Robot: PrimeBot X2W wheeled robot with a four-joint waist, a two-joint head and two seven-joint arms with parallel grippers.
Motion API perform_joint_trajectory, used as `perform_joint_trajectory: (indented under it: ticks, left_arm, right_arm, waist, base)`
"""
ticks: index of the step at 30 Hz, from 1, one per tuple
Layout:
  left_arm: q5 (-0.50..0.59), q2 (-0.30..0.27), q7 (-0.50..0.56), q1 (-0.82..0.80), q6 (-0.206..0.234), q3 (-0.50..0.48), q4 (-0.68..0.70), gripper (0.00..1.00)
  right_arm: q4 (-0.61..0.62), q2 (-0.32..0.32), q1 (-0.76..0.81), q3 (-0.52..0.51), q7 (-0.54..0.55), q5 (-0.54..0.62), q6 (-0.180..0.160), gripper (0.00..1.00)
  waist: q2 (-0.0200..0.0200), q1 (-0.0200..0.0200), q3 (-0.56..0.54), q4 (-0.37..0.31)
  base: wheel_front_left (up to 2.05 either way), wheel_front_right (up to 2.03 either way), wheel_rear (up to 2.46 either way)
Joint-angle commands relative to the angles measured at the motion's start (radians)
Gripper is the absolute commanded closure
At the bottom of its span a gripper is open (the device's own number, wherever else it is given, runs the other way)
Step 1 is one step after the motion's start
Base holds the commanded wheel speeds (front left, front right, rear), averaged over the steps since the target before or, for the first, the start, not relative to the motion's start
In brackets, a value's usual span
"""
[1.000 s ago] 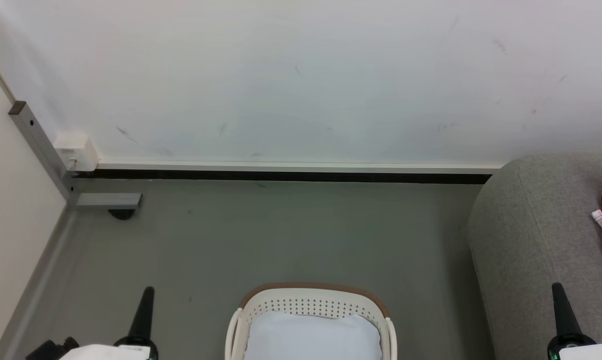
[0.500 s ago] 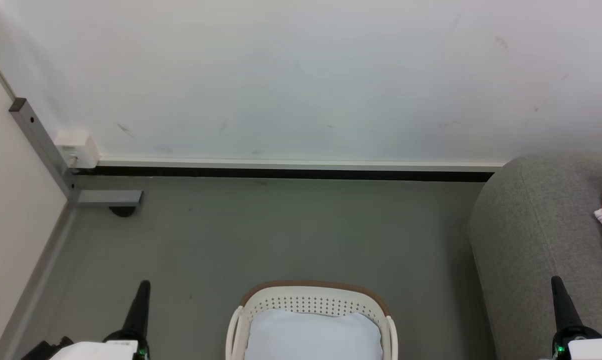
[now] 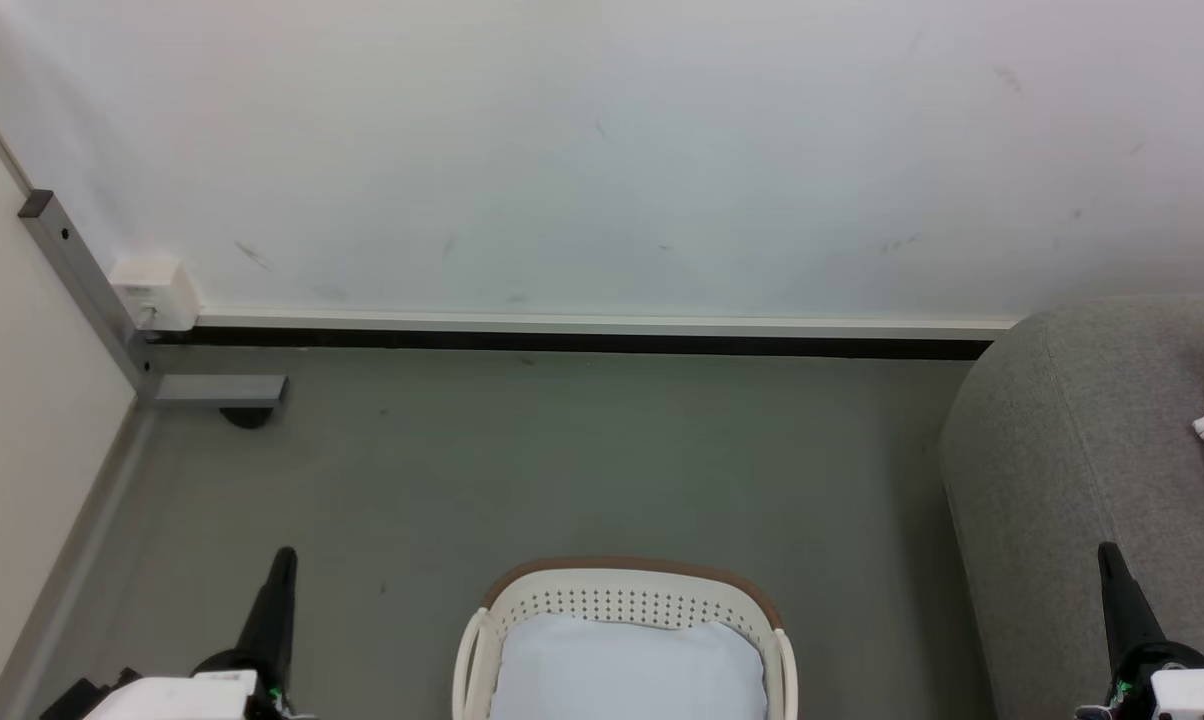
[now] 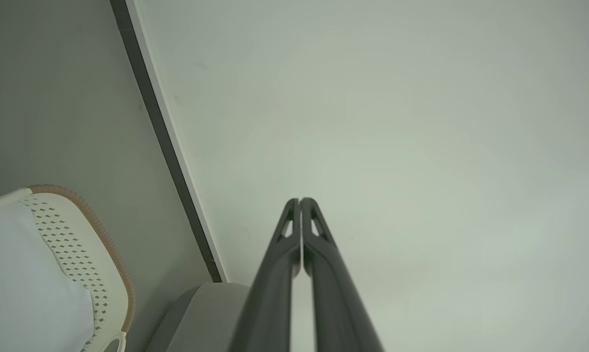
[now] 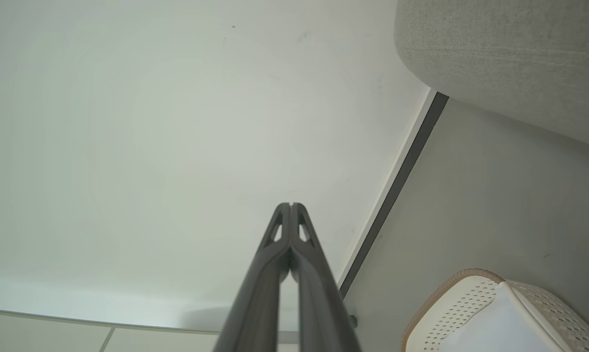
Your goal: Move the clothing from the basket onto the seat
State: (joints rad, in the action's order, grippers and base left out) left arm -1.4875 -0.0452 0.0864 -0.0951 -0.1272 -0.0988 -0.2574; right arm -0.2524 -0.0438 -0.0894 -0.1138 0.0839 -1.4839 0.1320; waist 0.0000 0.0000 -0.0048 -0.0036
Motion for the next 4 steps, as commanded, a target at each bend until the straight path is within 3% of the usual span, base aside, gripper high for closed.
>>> perform_joint_trajectory:
  ticks: [1,4]
  left_arm:
    - [-0.025,-0.008,0.004,-0.013,-0.005,-0.008,0.005,1.0]
    - [-0.044,-0.008,0.011,-0.014,-0.005,-0.009,0.007,1.0]
  right_arm:
    - [0.009,-0.01,-0.014,-0.001,0.007,-0.019,-0.002,1.0]
    - [0.009,-0.01,-0.015,-0.001,0.012,-0.044,-0.002,1.0]
  waist:
    - [0.0,0.0,0.0,0.0]
    - [0.0,0.0,0.002,0.001]
  base:
    - [0.0,0.0,0.0]
    - [0.0,0.0,0.0]
